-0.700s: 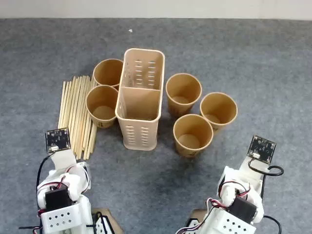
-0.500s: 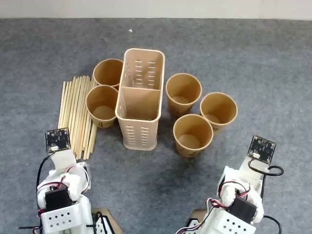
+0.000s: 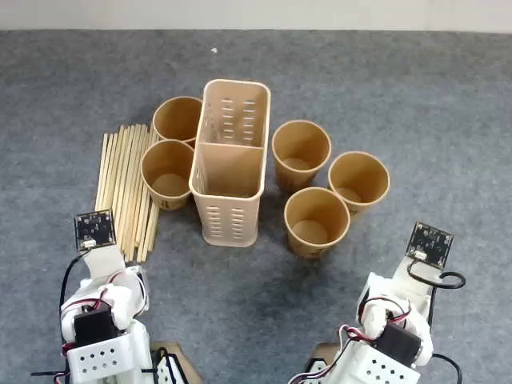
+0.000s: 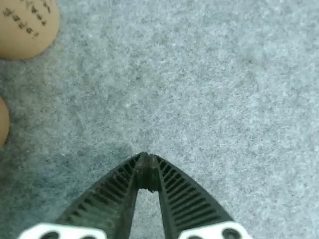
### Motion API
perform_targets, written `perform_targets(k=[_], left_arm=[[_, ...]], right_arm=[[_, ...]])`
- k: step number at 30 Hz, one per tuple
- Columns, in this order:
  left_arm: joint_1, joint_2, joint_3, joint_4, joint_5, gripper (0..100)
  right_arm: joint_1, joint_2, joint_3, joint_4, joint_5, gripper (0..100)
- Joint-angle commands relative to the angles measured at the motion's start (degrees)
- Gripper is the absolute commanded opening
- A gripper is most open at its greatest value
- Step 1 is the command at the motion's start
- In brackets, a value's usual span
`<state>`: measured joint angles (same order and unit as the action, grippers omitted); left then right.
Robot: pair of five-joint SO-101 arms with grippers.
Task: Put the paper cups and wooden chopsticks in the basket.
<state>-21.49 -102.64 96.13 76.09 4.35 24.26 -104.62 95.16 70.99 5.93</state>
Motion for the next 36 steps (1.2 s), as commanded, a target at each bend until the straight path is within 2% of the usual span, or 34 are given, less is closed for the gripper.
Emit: perform_targets(k=[1,31,36], left_arm=[[-0.31,0.13,1.1,0.26,-0.18,13],[-0.31,0.13,1.1,0.26,-0.18,13],[3.38,0.13,1.1,0.26,-0.18,13]], right_arm=[[0.57,-0.31,6.81,0.31,0.44,0.5],[0.4,-0.31,6.81,0.31,0.26,0.5],[0.4,-0.31,6.81,0.31,0.35,0.5]])
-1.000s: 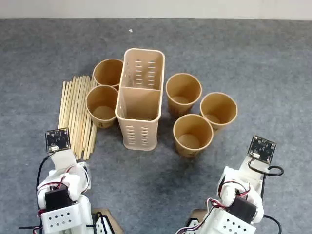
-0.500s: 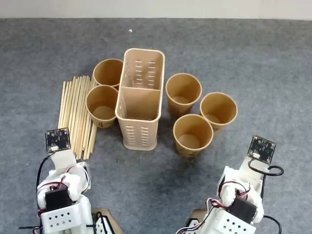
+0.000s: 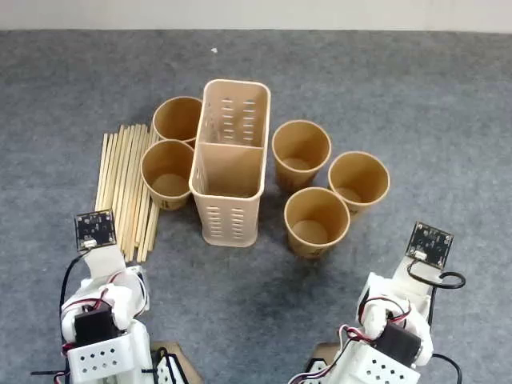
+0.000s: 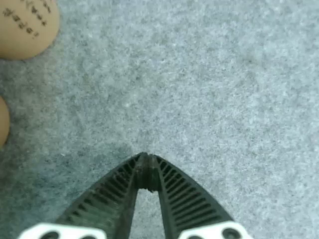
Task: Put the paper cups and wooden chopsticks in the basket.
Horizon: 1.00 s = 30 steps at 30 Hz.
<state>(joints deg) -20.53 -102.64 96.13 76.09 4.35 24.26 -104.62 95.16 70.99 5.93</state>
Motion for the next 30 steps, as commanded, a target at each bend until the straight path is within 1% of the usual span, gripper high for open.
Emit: perform_targets(k=[1,6,9,14,17,18,20,22,24,26,27,30], left_arm=[[3.03,0.13,1.1,0.26,-0.18,13],[5.23,0.13,1.1,0.26,-0.18,13],[5.23,0.13,1.1,0.26,-0.09,13],[4.97,0.13,1.1,0.26,-0.18,14],[4.97,0.13,1.1,0.09,-0.35,14],[4.79,0.13,1.1,-1.32,-0.35,14],[2.15,0.13,1.1,-5.63,-2.2,14],[-2.42,0.13,0.66,-11.6,-6.59,14],[-8.48,0.13,0.31,-18.11,-12.22,14],[-13.76,0.13,-0.92,-23.82,-15.47,14],[-16.04,0.13,-2.07,-25.41,-15.38,14],[-20.97,0.13,-8.92,-23.82,-15.65,14]], right_arm=[[0.4,-0.31,6.81,0.31,0.35,0.5],[0.4,-0.31,6.81,0.31,0.44,0.5],[0.22,-0.4,6.81,0.04,0.53,0.5],[-3.47,-0.4,6.81,-0.04,0.53,0.5],[-3.03,-0.48,6.73,-0.75,0.62,0.6],[-3.21,-0.48,6.55,-2.24,0.62,0.6],[-2.77,-0.48,6.29,-6.99,2.81,0.6],[-1.45,-0.48,5.49,-10.68,10.29,0.6],[-0.13,-0.48,1.89,-12.09,17.14,0.6],[0.31,-0.31,-2.77,-11.65,16.88,0.6],[0.22,-0.13,-5.41,-10.42,16.62,0.6],[-2.51,0.04,-14.37,-6.02,16.35,3.6]])
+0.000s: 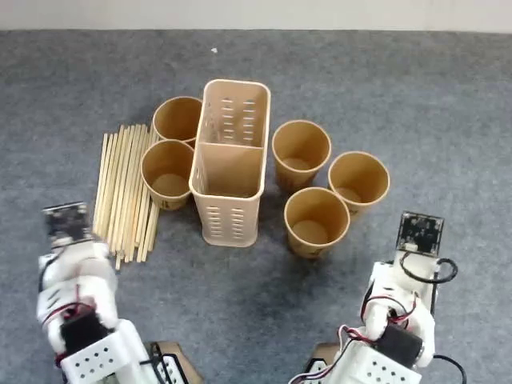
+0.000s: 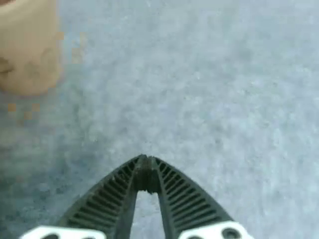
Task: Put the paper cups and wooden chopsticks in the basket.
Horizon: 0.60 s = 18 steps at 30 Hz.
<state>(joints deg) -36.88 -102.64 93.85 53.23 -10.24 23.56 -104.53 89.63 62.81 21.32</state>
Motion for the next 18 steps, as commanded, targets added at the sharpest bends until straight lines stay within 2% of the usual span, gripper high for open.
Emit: perform_targets(k=[1,6,11,14,18], left_arm=[[-5.58,0.13,-9.71,0.0,-1.05,14],[-6.02,0.84,-28.62,9.23,-6.07,16],[-3.65,4.44,-41.27,16.09,-7.74,21],[-3.03,14.55,-47.34,16.62,-7.82,21],[-1.89,35.03,-58.42,19.16,-7.74,21]], right_arm=[[-3.65,-0.04,-11.91,3.38,0.97,5.7],[-9.27,5.67,-23.52,6.73,-1.67,11.3],[-10.68,25.19,-33.45,5.32,-2.73,11.3],[-12.62,39.25,-41.71,5.23,-5.36,11.3],[-15.87,55.69,-52.44,5.67,-5.8,11.5]])
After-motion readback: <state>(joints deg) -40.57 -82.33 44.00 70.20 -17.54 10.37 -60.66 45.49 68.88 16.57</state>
